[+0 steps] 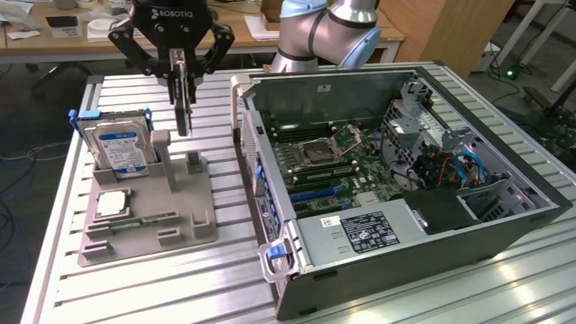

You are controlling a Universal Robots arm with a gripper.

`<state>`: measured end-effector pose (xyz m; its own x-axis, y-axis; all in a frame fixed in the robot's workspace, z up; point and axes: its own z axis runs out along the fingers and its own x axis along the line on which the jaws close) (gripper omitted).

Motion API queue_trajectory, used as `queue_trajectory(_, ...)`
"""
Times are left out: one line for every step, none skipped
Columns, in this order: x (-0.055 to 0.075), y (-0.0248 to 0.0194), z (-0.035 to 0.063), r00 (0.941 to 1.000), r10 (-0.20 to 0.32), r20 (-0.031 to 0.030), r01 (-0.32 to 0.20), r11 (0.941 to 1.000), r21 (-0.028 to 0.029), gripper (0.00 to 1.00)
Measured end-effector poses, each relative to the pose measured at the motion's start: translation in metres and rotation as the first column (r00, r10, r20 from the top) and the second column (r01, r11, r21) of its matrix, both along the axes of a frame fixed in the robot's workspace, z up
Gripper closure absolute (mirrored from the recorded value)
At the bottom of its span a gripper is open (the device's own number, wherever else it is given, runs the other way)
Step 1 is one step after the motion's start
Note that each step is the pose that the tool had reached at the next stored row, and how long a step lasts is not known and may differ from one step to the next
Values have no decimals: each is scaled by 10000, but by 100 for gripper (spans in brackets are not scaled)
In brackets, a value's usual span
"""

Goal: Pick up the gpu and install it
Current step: 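Pick up the gpu and move the gpu toward the slot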

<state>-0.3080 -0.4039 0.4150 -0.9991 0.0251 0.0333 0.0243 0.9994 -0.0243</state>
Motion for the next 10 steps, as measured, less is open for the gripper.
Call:
queue_trajectory(20, 0, 0, 10000, -1, 0, 1, 10000, -1, 72)
queue_trajectory(38, 0, 0, 10000, -1, -1, 1, 10000, 0, 72)
queue_trajectory(54, 0, 0, 10000, -1, 0, 1, 10000, 0, 72)
queue_trajectory(72, 0, 0, 10000, -1, 0, 1, 10000, 1, 72)
queue_trajectory(88, 0, 0, 10000, -1, 1, 1, 10000, 1, 72)
queue_trajectory(104, 0, 0, 10000, -1, 0, 1, 10000, 0, 72)
queue_trajectory(119, 0, 0, 10000, -1, 0, 1, 10000, 1, 72)
queue_trajectory(131, 0, 0, 10000, 0, 0, 0, 10000, 1, 72)
queue_trajectory(141, 0, 0, 10000, 0, 0, 0, 10000, 1, 72)
queue_trajectory(149, 0, 0, 10000, 0, 0, 0, 10000, 0, 72)
